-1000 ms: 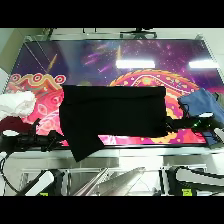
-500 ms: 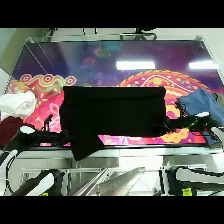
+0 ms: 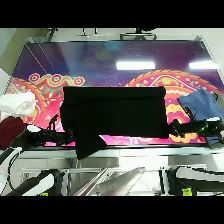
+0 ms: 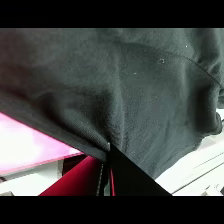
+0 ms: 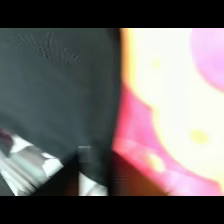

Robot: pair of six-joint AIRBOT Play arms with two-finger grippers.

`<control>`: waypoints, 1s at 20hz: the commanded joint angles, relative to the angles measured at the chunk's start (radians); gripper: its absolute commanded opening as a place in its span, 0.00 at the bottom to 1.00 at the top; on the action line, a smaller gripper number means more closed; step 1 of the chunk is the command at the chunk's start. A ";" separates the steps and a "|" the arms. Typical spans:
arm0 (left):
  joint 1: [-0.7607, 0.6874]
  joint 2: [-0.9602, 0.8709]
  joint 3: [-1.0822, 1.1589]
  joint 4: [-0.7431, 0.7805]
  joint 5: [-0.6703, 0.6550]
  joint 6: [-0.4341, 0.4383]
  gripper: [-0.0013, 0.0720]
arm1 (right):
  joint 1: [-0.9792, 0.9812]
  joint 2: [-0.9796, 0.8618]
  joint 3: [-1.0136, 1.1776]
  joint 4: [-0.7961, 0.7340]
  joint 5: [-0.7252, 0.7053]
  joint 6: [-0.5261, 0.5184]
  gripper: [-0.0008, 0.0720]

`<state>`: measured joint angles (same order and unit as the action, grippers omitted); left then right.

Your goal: Fold the shirts.

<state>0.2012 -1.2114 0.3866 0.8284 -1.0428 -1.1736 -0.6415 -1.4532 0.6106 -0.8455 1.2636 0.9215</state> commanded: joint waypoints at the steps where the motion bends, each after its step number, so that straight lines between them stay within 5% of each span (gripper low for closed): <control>1: 0.000 0.002 0.029 -0.037 -0.018 0.072 0.06 | -0.014 0.002 -0.003 -0.002 0.058 0.024 0.04; 8: 0.196 0.208 0.357 -0.103 -0.378 0.082 0.06 | -0.016 0.003 0.210 0.224 0.187 0.050 0.03; 11: 0.242 0.185 0.473 -0.256 -0.406 0.135 0.06 | 0.008 0.002 0.264 0.385 0.170 0.026 0.03; 20: 0.081 -0.400 0.919 -0.352 -0.251 0.236 0.06 | 0.240 -0.127 0.441 0.573 -0.261 -0.090 0.03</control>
<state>0.3119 -1.4197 1.1549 0.4957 -1.3399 -0.9684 -0.4690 -1.5158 0.9928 -0.3210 1.1656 0.8597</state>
